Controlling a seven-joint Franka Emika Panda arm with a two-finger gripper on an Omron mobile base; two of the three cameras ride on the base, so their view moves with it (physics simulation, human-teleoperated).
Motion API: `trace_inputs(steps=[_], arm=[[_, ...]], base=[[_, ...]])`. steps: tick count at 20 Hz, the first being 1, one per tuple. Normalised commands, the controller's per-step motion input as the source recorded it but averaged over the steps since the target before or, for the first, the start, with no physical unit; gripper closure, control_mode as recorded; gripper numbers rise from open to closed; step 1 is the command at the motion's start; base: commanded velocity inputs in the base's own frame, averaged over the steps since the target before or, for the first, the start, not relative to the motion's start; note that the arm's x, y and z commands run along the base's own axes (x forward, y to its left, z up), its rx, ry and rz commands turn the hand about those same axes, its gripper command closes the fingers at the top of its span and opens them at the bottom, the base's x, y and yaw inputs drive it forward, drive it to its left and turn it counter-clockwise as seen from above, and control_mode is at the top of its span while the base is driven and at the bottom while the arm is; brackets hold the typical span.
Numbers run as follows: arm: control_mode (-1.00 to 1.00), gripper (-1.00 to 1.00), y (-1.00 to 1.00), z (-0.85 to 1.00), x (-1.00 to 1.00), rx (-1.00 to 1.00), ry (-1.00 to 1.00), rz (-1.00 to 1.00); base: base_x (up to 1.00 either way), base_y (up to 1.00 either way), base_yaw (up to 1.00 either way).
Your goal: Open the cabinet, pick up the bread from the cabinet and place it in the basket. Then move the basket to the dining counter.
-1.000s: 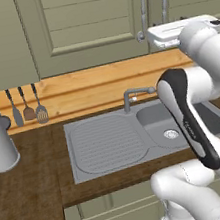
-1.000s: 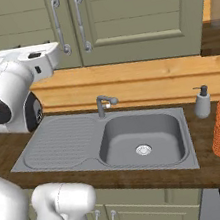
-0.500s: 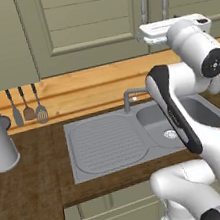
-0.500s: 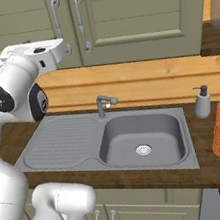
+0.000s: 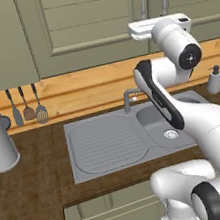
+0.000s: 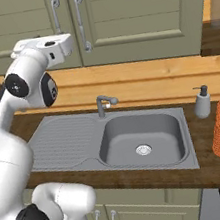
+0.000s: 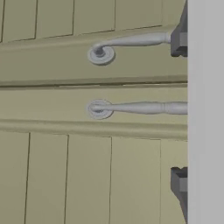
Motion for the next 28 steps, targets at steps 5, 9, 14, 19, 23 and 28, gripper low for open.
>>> trace_inputs(steps=[5,9,14,19,23,28], arm=[[-1.00,-1.00,-0.02,0.00,0.50,0.00,0.00,0.01],[-1.00,-1.00,-0.06,0.00,0.41,0.01,0.00,0.02],[-1.00,-1.00,-0.08,0.00,0.33,0.01,0.00,0.03],[-1.00,-1.00,-0.05,0.00,0.28,0.01,0.00,0.01],[-1.00,-1.00,-0.01,0.00,0.20,0.00,0.00,0.00],[-1.00,-1.00,0.00,0.00,0.23,0.00,0.00,0.00]], base=[[0.00,0.00,0.00],[0.00,0.00,0.00],[0.00,0.00,0.00],[0.00,0.00,0.00],[0.00,0.00,0.00],[0.00,0.00,0.00]])
